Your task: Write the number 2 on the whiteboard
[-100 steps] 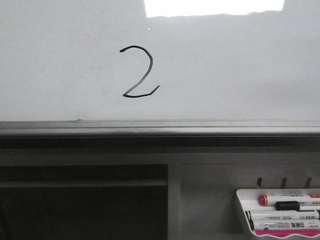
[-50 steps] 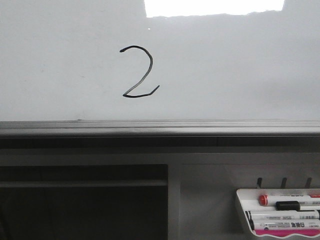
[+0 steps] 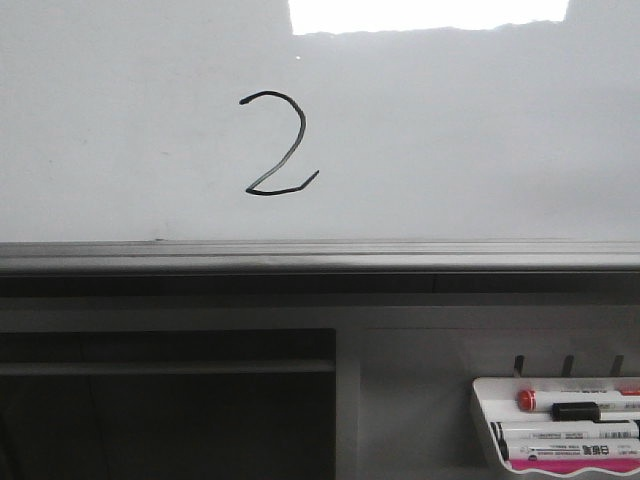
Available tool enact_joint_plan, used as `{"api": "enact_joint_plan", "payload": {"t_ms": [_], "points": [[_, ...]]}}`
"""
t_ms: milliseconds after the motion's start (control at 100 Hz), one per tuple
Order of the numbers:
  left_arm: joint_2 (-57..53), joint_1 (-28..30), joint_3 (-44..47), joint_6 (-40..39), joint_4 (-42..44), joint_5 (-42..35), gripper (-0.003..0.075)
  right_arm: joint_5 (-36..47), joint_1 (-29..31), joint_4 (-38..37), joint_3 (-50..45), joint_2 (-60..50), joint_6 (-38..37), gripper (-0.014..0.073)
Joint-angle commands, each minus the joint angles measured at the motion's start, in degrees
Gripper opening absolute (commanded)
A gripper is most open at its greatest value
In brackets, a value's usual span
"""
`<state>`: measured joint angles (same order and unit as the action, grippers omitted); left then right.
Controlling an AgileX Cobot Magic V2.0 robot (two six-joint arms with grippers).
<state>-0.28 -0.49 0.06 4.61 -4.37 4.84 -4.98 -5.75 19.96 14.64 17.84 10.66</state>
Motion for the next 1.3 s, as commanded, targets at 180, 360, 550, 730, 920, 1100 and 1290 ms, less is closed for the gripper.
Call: {"api": "enact_joint_plan", "payload": {"t_ms": [180,360,550,730,920,1100,1290], "points": [[-1.53,-0.54,0.67,-0.58,-0.18,-4.3,-0.002,11.02,4.96,-0.17,-14.04,-16.2,1.28,-0.0074],[-1.42,-0.54,0.67,-0.58,-0.29,-4.45,-0.002,8.61,4.39,-1.24,-16.74,-19.37,2.26,-0.0074],[-1.42,-0.54,0.67,-0.58,-0.29,-4.45,-0.002,10.19,4.27,-1.37,-16.74,-19.37,2.25,-0.0074],[-1.42,-0.54,0.67,-0.58,-0.29,-4.45,-0.002,10.71,4.27,-9.93,-16.74,-19.37,-5.96,-0.0074],[-1.42,-0.54,0.67,-0.58,-0.29,-4.45,-0.002,13.18,4.27,-24.77,-16.74,-19.37,-20.19,-0.0074],[-1.42,-0.54,0.67,-0.58,-0.29,-4.45,-0.002,13.3,4.27,-24.77,-16.74,-19.37,-20.19,-0.0074],[-1.42,-0.54,0.67,-0.58,-0.29,-4.45,-0.002,13.3,4.27,-24.77,-16.74,-19.37,-20.19,-0.0074]]}}
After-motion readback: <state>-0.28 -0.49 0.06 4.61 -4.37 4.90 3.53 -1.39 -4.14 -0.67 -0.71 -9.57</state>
